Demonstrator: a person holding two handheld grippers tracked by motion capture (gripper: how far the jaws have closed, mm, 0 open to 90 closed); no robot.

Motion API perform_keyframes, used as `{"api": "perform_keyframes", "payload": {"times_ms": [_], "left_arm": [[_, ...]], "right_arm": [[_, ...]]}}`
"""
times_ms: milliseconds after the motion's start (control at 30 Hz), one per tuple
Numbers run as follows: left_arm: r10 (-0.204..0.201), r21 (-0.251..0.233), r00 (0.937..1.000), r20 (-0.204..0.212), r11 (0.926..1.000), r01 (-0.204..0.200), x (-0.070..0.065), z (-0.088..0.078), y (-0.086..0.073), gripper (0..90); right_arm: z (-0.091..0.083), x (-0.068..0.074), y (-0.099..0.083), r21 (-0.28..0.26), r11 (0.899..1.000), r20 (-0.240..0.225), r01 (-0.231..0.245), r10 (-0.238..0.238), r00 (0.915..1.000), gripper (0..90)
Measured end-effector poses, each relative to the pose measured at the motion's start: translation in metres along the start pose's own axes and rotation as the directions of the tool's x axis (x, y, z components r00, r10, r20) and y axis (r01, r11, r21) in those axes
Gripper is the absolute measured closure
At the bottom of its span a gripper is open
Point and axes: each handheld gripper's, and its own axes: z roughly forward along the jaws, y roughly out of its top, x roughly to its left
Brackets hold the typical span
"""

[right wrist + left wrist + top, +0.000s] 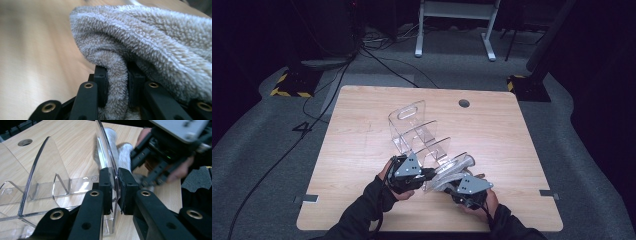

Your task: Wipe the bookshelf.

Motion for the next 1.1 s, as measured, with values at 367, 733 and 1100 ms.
{"api": "perform_keyframes", "payload": {"times_ms": [367, 733, 1100], "left_arm": [[-0.001, -0.003, 1.0, -0.008, 1.0, 0.001, -0.005, 0.006, 0.003, 81.4], [0.045, -0.005, 0.999, -0.006, 0.999, -0.045, -0.009, -0.005, 0.008, 67.0], [-0.031, -0.048, 0.9858, -0.165, 0.9986, 0.023, 0.004, -0.045, 0.001, 54.5]], "right_arm": [[-0.003, 0.014, 0.013, -0.034, 0.997, -0.035, 0.074, -0.075, 0.9966, 74.3], [-0.031, -0.02, -0.004, -0.047, 0.998, 0.049, -0.047, 0.049, 0.9976, 74.3], [-0.03, -0.02, -0.004, -0.041, 0.998, 0.055, -0.045, 0.047, 0.9973, 74.3]]}}
